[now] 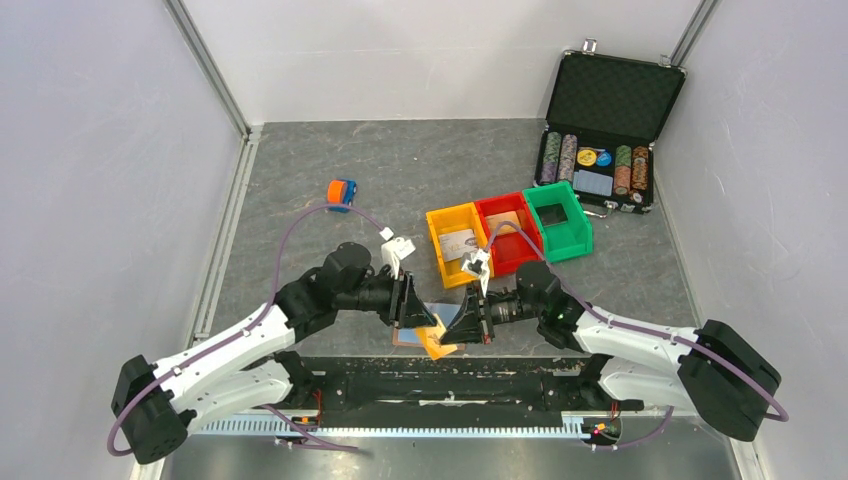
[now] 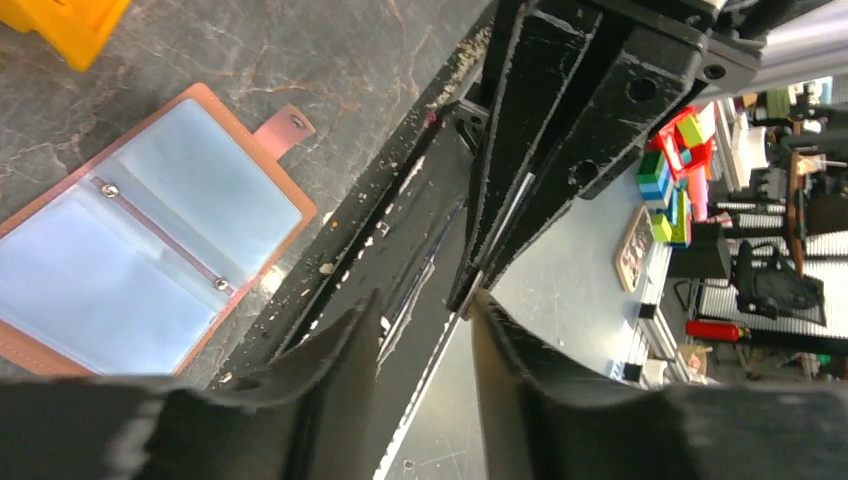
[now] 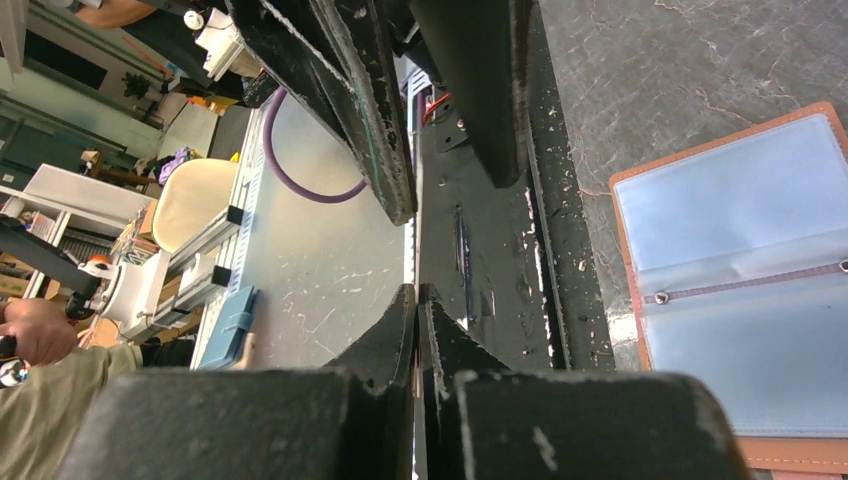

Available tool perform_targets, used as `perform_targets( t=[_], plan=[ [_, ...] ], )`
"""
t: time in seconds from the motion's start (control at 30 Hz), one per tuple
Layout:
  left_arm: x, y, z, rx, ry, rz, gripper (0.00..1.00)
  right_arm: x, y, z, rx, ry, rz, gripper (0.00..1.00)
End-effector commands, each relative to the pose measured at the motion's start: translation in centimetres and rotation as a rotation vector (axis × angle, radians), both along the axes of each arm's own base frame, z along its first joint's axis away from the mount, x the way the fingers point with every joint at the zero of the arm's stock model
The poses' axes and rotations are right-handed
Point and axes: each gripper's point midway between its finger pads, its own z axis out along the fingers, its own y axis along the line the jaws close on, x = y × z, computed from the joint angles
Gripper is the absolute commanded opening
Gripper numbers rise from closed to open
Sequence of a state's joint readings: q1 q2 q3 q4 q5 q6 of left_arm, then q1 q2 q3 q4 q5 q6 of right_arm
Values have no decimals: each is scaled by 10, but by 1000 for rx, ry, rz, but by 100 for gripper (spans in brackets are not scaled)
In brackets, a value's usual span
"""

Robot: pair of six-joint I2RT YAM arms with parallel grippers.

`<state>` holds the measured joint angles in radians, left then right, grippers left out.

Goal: Take the credit cards out of the card holder
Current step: Place the credit card in the storage box.

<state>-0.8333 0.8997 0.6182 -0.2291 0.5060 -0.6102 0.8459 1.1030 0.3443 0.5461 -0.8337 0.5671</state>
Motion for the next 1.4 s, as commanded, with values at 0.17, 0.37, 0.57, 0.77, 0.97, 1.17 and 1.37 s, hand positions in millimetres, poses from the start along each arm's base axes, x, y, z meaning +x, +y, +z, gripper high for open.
perform_targets(
  t=[0.17, 0.37, 0.57, 0.77, 0.97, 1.17, 1.37],
  plan=[
    [4, -9, 20, -67, -56, -20, 2, 7, 1, 12, 35, -34, -37, 27],
    [18, -7, 26, -107, -72, 94, 2, 28, -3, 19, 67, -18, -199, 50],
    [27, -5, 34, -138, -84, 160, 2, 45, -16, 21, 135, 63, -363, 60],
    [39, 2, 39, -231, -64, 304, 2, 48, -28, 25, 249, 165, -450, 63],
    [56, 19, 41, -389, 8, 513, 2, 46, -33, 37, 347, 203, -455, 59],
    [69, 33, 33, -477, 85, 662, 2, 56, -33, 33, 350, 253, -510, 54],
    [71, 31, 31, -543, 137, 677, 2, 64, -27, 33, 339, 287, -527, 51]
  ],
)
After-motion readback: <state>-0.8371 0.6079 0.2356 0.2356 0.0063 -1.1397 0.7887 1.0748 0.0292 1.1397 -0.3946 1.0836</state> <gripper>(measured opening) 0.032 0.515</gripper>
